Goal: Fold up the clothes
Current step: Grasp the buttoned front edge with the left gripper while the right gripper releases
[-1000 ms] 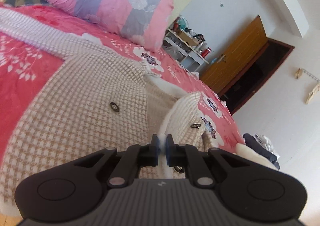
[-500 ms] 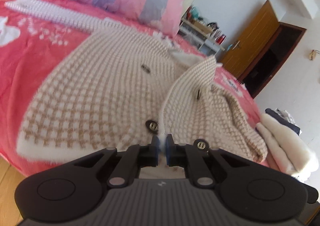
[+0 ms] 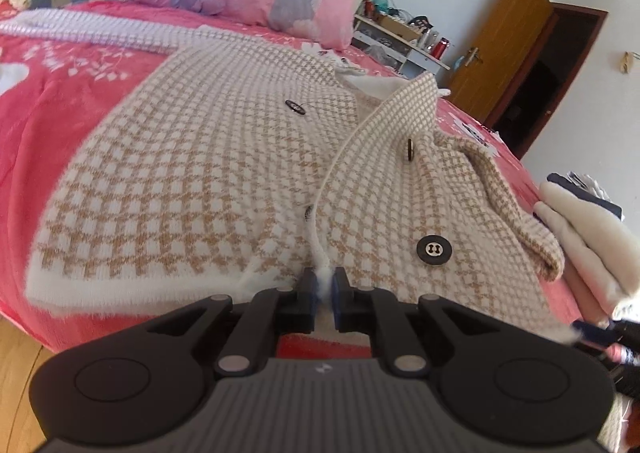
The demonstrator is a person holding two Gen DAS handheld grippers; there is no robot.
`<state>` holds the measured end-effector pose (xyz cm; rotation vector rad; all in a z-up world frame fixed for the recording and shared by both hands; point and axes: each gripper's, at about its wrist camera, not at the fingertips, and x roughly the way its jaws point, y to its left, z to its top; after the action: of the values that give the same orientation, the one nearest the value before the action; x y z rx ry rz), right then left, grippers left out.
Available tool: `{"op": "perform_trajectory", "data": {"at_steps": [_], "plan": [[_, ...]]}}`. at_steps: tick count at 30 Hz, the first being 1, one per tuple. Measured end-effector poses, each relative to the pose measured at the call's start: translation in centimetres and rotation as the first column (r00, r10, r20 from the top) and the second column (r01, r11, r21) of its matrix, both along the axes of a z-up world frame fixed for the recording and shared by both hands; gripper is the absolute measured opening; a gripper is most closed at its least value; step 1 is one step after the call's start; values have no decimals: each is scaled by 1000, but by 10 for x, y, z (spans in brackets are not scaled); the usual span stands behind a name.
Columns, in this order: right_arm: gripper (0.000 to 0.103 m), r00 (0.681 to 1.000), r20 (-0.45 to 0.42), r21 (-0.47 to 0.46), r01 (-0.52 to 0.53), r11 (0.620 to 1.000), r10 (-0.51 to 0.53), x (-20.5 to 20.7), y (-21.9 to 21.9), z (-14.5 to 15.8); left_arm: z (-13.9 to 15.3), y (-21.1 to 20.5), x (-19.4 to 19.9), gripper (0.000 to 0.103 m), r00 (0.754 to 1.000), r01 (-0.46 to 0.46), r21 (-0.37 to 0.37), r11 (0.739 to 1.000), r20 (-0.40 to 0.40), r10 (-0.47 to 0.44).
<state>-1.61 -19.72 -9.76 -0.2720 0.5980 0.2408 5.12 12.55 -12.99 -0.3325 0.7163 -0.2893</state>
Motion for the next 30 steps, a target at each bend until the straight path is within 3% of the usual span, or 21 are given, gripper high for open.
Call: {"op": "perform_trajectory", "data": {"at_steps": [2, 4, 5, 7, 10, 11, 15, 19, 22, 23, 24, 25, 26, 28, 29, 30], "plan": [[31, 999, -43, 195, -7, 981, 16, 4, -27, 20, -1, 2, 0, 12, 1000, 1, -12, 1000, 6, -1], [34, 998, -60, 371, 2, 929, 22, 18, -51, 40, -2, 5, 1, 13, 1000, -3, -38, 999, 6, 3], [41, 998, -54, 448, 11, 894, 15, 30, -61, 51, -3, 7, 1, 13, 1000, -5, -51, 999, 7, 5], [48, 998, -64, 589, 44, 807, -7, 71, -78, 69, -3, 9, 3, 17, 1000, -12, -75, 997, 12, 13], [61, 995, -97, 767, 88, 635, -21, 144, -101, 85, -8, 10, 6, 20, 999, -18, -99, 995, 36, 21], [64, 994, -111, 804, 103, 586, -23, 173, -107, 84, -9, 10, 5, 20, 998, -16, -99, 995, 51, 21], [66, 966, -223, 847, 258, 465, -130, 295, -124, 68, -18, 12, 2, 15, 994, -2, -113, 994, 109, 14], [66, 918, -317, 815, 393, 426, -239, 394, -135, 37, -23, 21, 2, 14, 992, 26, -171, 985, 130, -4], [66, 881, -358, 765, 466, 445, -308, 440, -136, 10, -26, 27, 4, 13, 992, 38, -203, 978, 129, -12], [64, 885, -361, 763, 462, 452, -295, 454, -136, 4, -27, 28, 5, 13, 992, 41, -212, 976, 128, -14], [54, 887, -364, 764, 459, 452, -285, 465, -135, -1, -27, 29, 5, 13, 992, 44, -221, 974, 127, -16], [44, 895, -353, 756, 445, 480, -274, 474, -131, 0, -28, 31, 6, 13, 992, 47, -231, 972, 127, -18], [14, 903, -342, 746, 430, 509, -262, 483, -127, 3, -28, 32, 7, 13, 992, 48, -239, 970, 126, -18], [8, 922, -273, 588, 386, 711, -274, 496, -103, 23, -29, 32, 7, 12, 991, 54, -245, 968, 132, -22], [7, 939, -214, 450, 341, 825, -270, 502, -85, 33, -29, 33, 7, 12, 991, 56, -248, 967, 135, -23], [7, 959, -125, 236, 277, 931, -253, 505, -59, 40, -30, 34, 7, 11, 990, 56, -256, 965, 136, -21]]}}
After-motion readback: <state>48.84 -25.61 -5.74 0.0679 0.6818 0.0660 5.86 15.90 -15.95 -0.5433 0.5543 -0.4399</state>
